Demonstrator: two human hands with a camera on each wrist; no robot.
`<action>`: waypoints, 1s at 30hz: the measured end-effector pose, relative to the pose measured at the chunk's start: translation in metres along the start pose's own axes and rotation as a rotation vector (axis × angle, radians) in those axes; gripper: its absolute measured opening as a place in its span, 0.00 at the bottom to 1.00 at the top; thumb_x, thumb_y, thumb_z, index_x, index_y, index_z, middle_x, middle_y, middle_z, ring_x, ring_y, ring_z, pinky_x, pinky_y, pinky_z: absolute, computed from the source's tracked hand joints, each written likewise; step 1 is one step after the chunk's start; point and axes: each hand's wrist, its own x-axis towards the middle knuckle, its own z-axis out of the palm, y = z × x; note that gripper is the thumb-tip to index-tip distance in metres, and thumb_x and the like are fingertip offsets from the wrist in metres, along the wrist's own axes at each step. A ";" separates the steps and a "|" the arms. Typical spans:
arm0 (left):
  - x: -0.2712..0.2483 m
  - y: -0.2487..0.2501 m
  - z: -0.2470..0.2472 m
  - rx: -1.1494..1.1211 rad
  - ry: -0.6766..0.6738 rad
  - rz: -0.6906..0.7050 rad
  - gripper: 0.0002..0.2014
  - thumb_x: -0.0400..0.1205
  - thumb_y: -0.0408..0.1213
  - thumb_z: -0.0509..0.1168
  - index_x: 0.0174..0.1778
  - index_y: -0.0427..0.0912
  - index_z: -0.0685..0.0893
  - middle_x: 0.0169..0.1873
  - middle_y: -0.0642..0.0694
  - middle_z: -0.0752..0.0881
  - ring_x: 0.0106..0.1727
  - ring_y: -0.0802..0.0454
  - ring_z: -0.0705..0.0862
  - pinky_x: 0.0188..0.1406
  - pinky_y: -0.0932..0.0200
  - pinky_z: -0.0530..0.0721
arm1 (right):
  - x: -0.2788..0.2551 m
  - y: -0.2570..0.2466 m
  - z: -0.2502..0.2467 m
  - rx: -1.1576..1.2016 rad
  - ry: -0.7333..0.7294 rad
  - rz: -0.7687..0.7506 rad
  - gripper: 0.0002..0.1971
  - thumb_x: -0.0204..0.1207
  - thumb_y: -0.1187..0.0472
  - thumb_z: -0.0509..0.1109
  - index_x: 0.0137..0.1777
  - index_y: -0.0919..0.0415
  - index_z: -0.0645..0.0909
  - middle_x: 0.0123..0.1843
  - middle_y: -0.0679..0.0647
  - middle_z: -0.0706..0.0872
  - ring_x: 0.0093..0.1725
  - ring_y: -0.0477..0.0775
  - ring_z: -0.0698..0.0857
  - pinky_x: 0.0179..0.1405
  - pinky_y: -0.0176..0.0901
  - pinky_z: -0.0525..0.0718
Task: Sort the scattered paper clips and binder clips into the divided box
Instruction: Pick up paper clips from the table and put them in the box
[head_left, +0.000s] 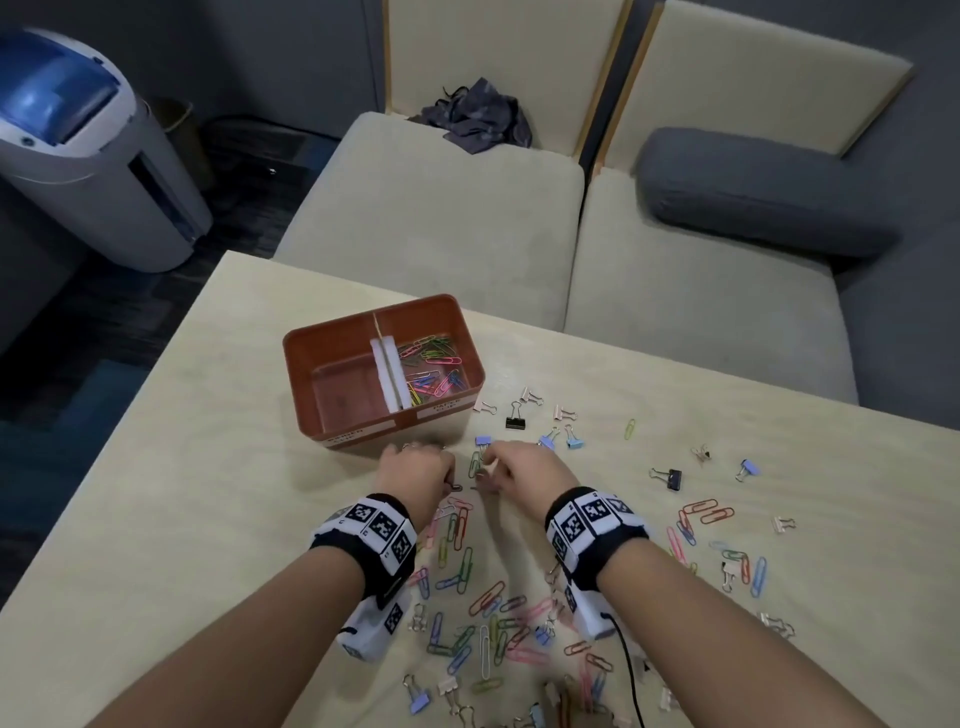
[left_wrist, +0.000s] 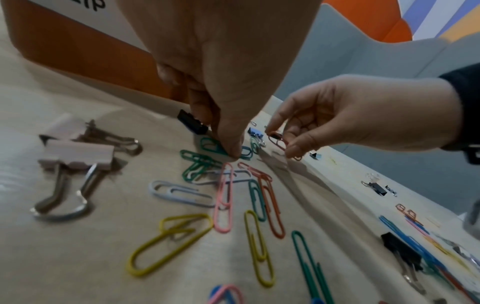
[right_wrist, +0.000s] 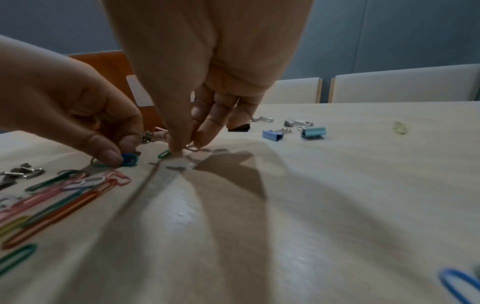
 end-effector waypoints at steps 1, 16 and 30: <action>-0.001 -0.002 0.000 -0.007 0.003 0.002 0.04 0.82 0.42 0.62 0.50 0.51 0.80 0.52 0.51 0.84 0.58 0.48 0.79 0.63 0.49 0.72 | 0.005 -0.002 0.000 -0.019 0.014 -0.021 0.14 0.80 0.62 0.62 0.65 0.55 0.80 0.58 0.56 0.87 0.58 0.58 0.83 0.61 0.49 0.80; -0.034 -0.041 0.003 -0.253 0.096 0.004 0.08 0.80 0.44 0.64 0.53 0.50 0.82 0.48 0.51 0.88 0.53 0.49 0.84 0.55 0.53 0.80 | 0.006 -0.003 0.010 -0.274 -0.011 0.007 0.10 0.80 0.52 0.63 0.55 0.45 0.86 0.57 0.48 0.85 0.63 0.53 0.78 0.67 0.53 0.64; -0.033 -0.027 0.010 -0.145 -0.001 -0.061 0.07 0.81 0.44 0.63 0.53 0.52 0.81 0.55 0.51 0.83 0.60 0.47 0.78 0.59 0.50 0.73 | 0.011 -0.007 0.012 -0.201 -0.082 0.003 0.07 0.77 0.49 0.69 0.51 0.46 0.86 0.55 0.45 0.87 0.61 0.52 0.79 0.64 0.50 0.68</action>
